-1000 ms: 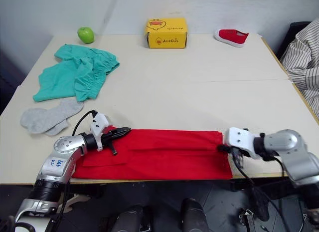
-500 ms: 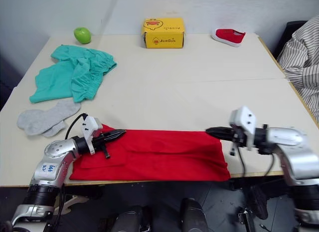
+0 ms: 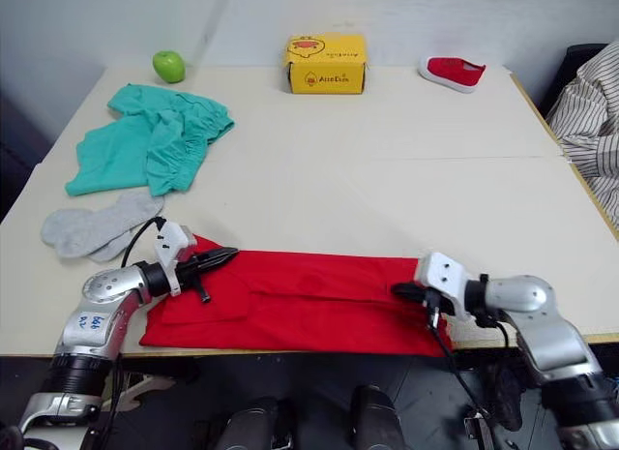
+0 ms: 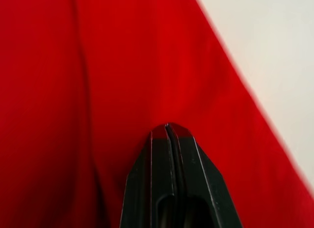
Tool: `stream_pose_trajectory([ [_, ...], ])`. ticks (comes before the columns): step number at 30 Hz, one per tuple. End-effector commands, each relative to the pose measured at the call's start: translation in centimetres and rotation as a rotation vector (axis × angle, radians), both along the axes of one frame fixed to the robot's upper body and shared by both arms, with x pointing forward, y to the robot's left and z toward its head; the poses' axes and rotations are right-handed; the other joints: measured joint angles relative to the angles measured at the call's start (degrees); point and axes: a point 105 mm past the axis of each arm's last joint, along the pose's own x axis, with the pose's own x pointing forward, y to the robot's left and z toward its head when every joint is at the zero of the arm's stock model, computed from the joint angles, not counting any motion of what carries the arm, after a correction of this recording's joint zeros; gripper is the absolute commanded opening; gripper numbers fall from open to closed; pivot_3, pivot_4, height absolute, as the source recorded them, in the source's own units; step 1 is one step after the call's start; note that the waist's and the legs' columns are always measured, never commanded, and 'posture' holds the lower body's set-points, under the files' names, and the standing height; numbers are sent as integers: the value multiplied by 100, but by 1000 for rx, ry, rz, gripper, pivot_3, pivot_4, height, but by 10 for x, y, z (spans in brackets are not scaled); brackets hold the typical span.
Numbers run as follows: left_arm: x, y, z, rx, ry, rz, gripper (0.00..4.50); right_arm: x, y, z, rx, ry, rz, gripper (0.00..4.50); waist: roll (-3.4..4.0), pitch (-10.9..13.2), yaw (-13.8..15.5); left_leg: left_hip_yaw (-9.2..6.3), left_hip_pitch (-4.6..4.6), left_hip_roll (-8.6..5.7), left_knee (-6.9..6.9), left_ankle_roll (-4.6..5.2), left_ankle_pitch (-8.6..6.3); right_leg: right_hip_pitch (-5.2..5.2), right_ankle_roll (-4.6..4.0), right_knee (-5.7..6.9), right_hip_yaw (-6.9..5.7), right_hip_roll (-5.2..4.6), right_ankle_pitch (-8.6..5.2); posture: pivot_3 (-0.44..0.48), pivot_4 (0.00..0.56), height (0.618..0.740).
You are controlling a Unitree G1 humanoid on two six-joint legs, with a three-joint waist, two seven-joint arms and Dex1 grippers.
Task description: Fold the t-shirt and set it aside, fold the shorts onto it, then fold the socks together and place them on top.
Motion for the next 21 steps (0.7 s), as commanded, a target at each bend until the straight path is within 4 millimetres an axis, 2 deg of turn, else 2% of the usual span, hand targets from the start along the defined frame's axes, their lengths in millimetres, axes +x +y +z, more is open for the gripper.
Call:
stream_pose_trajectory([
  [1,-2,13,-1,9,11,49,0,-17,-6,15,27,-8,58,30,0,0,-5,0,1,2,0,0,0,0,0,1,0,1,0,0,150,740],
  [4,-6,12,9,-97,-10,28,0,-18,1,36,168,-86,60,30,0,0,-43,2,4,8,0,-4,2,0,0,2,1,4,0,0,150,740],
  [6,-9,7,16,-150,-18,-8,0,-4,14,50,278,-151,10,30,-1,0,-80,2,4,13,0,-9,5,-1,0,4,-2,6,0,0,150,740],
  [8,-12,-1,17,-158,-14,-51,0,10,30,55,357,-179,-33,30,-2,-1,-119,0,4,15,0,-15,8,-2,-1,6,-3,6,0,0,150,740],
  [10,-13,-9,15,-142,-3,-71,0,21,44,52,386,-191,-65,30,-2,-1,-120,-3,3,13,0,-16,8,-4,-3,10,-2,4,-2,0,150,740],
  [14,-7,-11,6,-100,16,-10,0,36,63,29,352,-208,-131,30,-2,-1,-87,-9,-2,6,-2,-17,7,-7,-7,14,-1,5,-4,0,150,740],
  [19,10,15,0,-84,0,195,0,52,30,4,302,-247,-298,30,-2,-1,-67,-3,-8,-8,-2,0,3,-6,3,14,7,-2,2,0,150,740],
  [21,12,27,-1,-67,-5,245,0,54,-1,0,282,-256,-365,30,-2,-1,-88,-1,-4,-6,-2,0,3,-4,5,9,9,0,3,0,150,740],
])
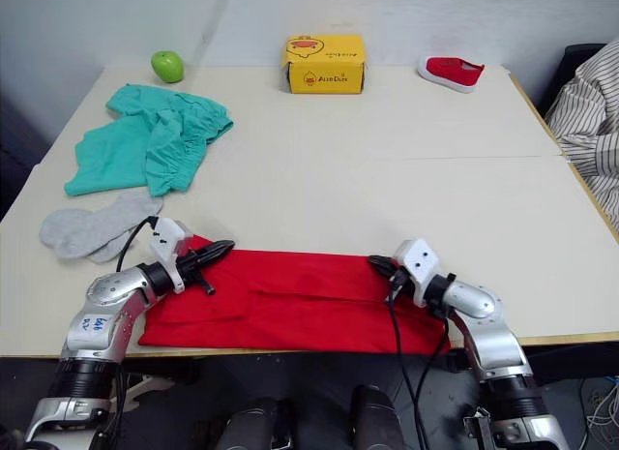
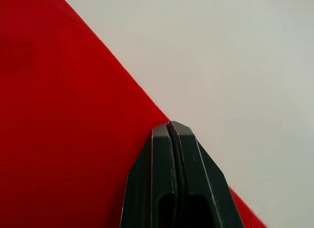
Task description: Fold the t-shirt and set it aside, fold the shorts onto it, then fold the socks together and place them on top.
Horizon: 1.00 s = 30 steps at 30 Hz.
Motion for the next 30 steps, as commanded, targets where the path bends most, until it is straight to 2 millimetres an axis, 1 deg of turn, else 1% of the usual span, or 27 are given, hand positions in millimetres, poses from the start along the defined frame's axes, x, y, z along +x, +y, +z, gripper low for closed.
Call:
stream_pose_trajectory([
  [1,4,24,-5,28,8,108,0,5,-51,3,-25,-39,-125,30,0,0,-18,0,4,1,0,0,0,2,0,-2,1,1,0,0,150,740],
  [2,4,27,-4,28,7,119,0,6,-65,3,-17,-39,-159,30,0,0,-25,0,5,1,0,0,0,3,0,-2,0,1,0,0,150,740],
  [5,2,35,0,23,-3,118,0,5,-88,6,-4,-39,-187,30,0,-1,-51,0,10,4,0,-1,0,6,-1,-2,0,3,0,0,150,740],
  [6,1,37,2,22,-7,112,0,4,-92,8,-3,-42,-184,30,0,-1,-56,0,10,6,0,-2,1,6,-1,-2,0,4,0,0,150,740],
  [7,-4,36,16,-31,-41,75,0,2,-97,18,57,-19,-152,30,0,-1,-73,0,10,7,-1,-3,2,5,-2,-2,0,5,-1,0,150,740],
  [8,-15,27,30,-68,-77,-32,174,-2,-98,27,94,23,-92,193,1,0,-93,3,11,11,-2,-6,2,5,-3,-2,0,8,-2,0,150,740],
  [9,-29,19,42,-81,-94,-141,360,-7,-98,32,92,65,-30,383,3,2,-114,8,8,16,-5,-8,3,1,-4,2,0,10,-2,0,150,740],
  [10,-44,13,50,-69,-100,-243,555,-10,-98,35,71,101,24,602,5,3,-123,10,4,19,-5,-8,2,-5,-4,7,1,9,-2,0,150,740],
  [11,-55,8,53,-53,-92,-314,821,-12,-98,36,49,134,56,879,4,3,-131,10,2,20,-8,-9,2,-6,-4,8,1,9,-2,0,150,740],
  [12,-64,5,55,-24,-84,-372,1072,-13,-98,36,23,170,89,1168,5,3,-133,10,2,21,-6,-10,0,-8,-5,9,1,9,-3,0,150,740],
  [13,-73,3,55,-3,-77,-419,1425,-14,-97,36,-9,202,124,1566,5,3,-133,10,3,20,-5,-10,0,-8,-6,5,1,9,-3,0,150,740],
  [14,-81,-1,55,16,-69,-470,1693,-14,-96,34,-38,248,161,1834,6,2,-119,9,5,20,-3,-10,0,-7,-7,-6,2,8,-4,0,150,740],
  [16,-95,-8,52,45,-52,-542,2367,-10,-93,32,-89,321,204,2568,6,2,-114,8,11,19,-2,-11,-1,-3,-11,-8,4,7,-6,0,150,740],
  [17,-99,-10,51,53,-47,-562,2629,-7,-92,30,-111,341,221,2888,6,2,-108,8,10,19,-3,-11,-1,-3,-11,-10,3,6,-6,0,150,740],
  [18,-103,-12,50,60,-47,-575,3000,-3,-90,29,-139,339,237,3260,7,2,-106,8,10,19,-3,-13,-2,-3,-12,-9,4,6,-7,0,150,740],
  [21,-106,-15,48,66,-62,-572,3986,17,-83,27,-190,333,243,4316,8,3,-91,9,4,17,-3,-13,-2,-10,-12,-6,3,5,-7,0,150,740],
  [22,-105,-14,48,62,-65,-558,4275,24,-78,26,-193,341,244,4321,9,4,-91,10,4,17,-3,-14,-1,-11,-13,-6,3,5,-7,0,150,740],
  [23,-104,-14,47,60,-68,-544,4432,28,-72,23,-209,355,269,4321,9,4,-94,11,3,16,-3,-14,-1,-12,-13,-6,4,5,-7,0,150,740],
  [24,-104,-13,47,59,-71,-533,4432,30,-67,20,-222,363,291,4321,9,4,-95,11,4,17,-2,-14,-1,-12,-13,-5,4,5,-7,0,150,740],
  [25,-104,-13,47,60,-72,-527,4475,31,-63,17,-230,373,316,4140,9,4,-100,11,4,17,-3,-15,-1,-12,-13,-5,4,5,-7,0,150,740],
  [28,-105,-12,46,58,-62,-523,4500,25,-47,12,-232,424,425,3294,9,4,-92,8,3,18,-3,-17,-2,-11,-15,-3,2,8,-8,0,150,740],
  [30,-104,-10,47,59,-67,-505,4500,20,-40,10,-231,455,487,2625,9,4,-93,8,3,19,-3,-17,-2,-10,-15,-2,3,8,-9,0,150,740],
])
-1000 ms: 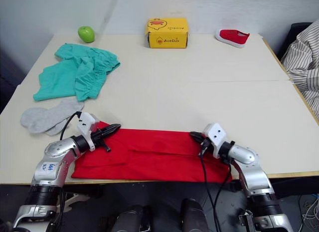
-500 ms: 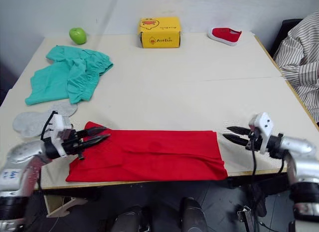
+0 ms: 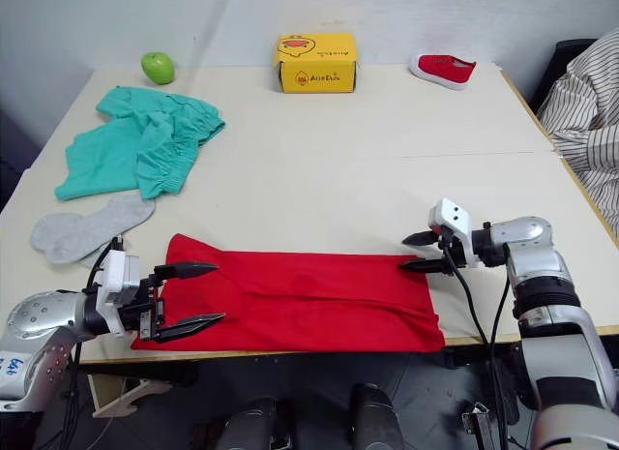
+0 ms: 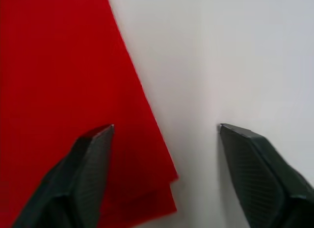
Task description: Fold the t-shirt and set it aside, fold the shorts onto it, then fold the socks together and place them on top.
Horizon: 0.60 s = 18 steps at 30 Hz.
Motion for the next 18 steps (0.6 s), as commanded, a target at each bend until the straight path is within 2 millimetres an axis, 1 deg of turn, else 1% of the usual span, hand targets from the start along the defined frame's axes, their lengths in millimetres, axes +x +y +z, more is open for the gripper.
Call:
stream_pose_trajectory([
  [1,-2,3,10,7,-53,18,4500,-13,12,-12,-20,100,118,2319,0,0,0,0,0,0,0,0,0,1,0,0,0,0,0,0,150,740],
  [4,-1,5,9,9,-60,43,4500,-16,17,-10,-36,113,151,1272,0,0,0,-1,1,1,0,0,0,1,0,1,0,0,0,0,150,740],
  [7,-1,6,9,2,-64,65,4500,-11,15,-3,-61,93,151,210,0,0,-1,-1,1,1,0,-1,-1,0,-1,1,0,-1,0,0,150,740],
  [8,0,6,9,0,-67,74,4500,-6,13,1,-74,77,134,45,0,0,-2,-1,1,1,0,-1,-1,0,-1,1,0,-1,0,0,150,740],
  [10,2,7,10,-17,-77,103,4500,8,10,16,-87,7,81,45,1,0,-8,0,1,-1,0,-1,0,0,0,1,1,-4,0,0,150,740],
  [12,6,9,11,-36,-87,148,4500,27,10,34,-92,-78,3,45,5,3,-21,2,1,-2,1,0,0,-2,0,2,3,-5,0,0,150,740],
  [14,8,10,11,-52,-74,181,4500,45,13,51,-106,-170,-77,45,9,5,-52,2,0,0,1,-3,0,-4,-2,5,5,-4,-1,0,150,740],
  [16,14,11,12,-73,-100,236,4500,63,17,66,-134,-273,-162,45,9,5,-96,1,-2,1,-1,-7,0,-7,-5,8,11,-4,-2,0,150,740],
  [18,22,12,14,-106,-130,303,4500,76,25,78,-143,-334,-229,45,9,6,-122,0,-2,2,-4,-10,-2,-7,-8,10,14,-4,-4,0,150,740],
])
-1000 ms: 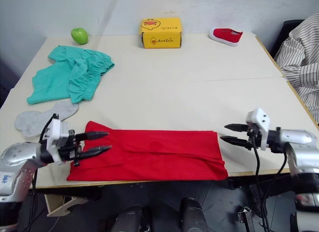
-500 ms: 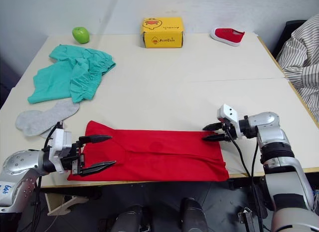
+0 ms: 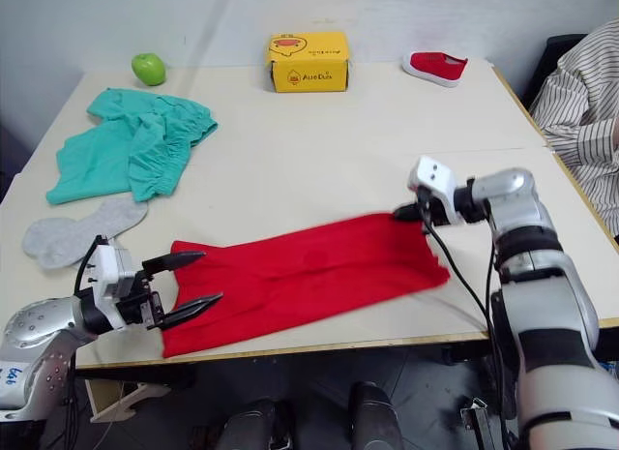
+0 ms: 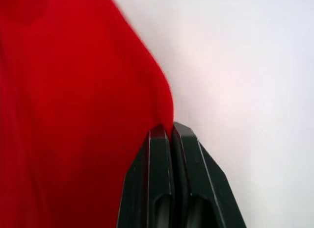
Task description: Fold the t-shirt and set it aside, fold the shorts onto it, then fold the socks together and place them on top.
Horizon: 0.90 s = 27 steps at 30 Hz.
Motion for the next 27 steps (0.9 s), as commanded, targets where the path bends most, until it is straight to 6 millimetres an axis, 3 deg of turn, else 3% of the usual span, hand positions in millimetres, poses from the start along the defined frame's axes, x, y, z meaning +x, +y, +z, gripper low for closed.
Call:
stream_pose_trajectory([
  [1,10,2,12,-28,-86,100,4500,20,6,20,5,-103,-114,45,0,0,-11,-1,-2,1,-1,0,0,0,0,1,2,1,0,0,150,740],
  [6,20,2,9,-42,-115,171,4500,30,15,20,34,-115,-184,45,0,0,-2,-3,-10,0,-1,1,1,3,2,7,1,5,1,0,150,740],
  [10,24,3,12,-67,-108,178,4500,32,12,33,110,-148,-201,1278,0,0,-3,-3,-16,-4,0,7,2,2,8,3,-2,4,4,0,150,740],
  [15,30,13,13,-63,-98,207,4500,23,-18,56,256,-202,-234,3061,2,2,-2,-2,-15,-2,-1,7,3,2,8,3,-4,6,5,0,150,740],
  [19,36,15,10,-41,-93,191,4500,10,-35,62,311,-210,-203,4483,3,2,2,-5,-16,-3,-2,8,2,4,9,0,-9,7,5,0,150,740],
  [21,46,12,12,-27,-92,164,4500,1,-50,67,358,-236,-222,4483,28,16,-38,-104,-22,-34,-21,16,15,74,15,-25,-114,-23,8,0,150,740],
  [23,55,9,14,-14,-90,130,4500,-8,-62,69,428,-223,-262,4483,40,23,-104,-304,-18,-131,-104,31,93,198,20,-83,-302,-114,9,0,150,740],
  [27,70,4,16,33,-74,50,4500,-42,-66,62,562,-74,-320,4483,66,39,180,-327,-24,-138,-106,16,143,199,33,-90,-290,-103,10,0,150,740],
])
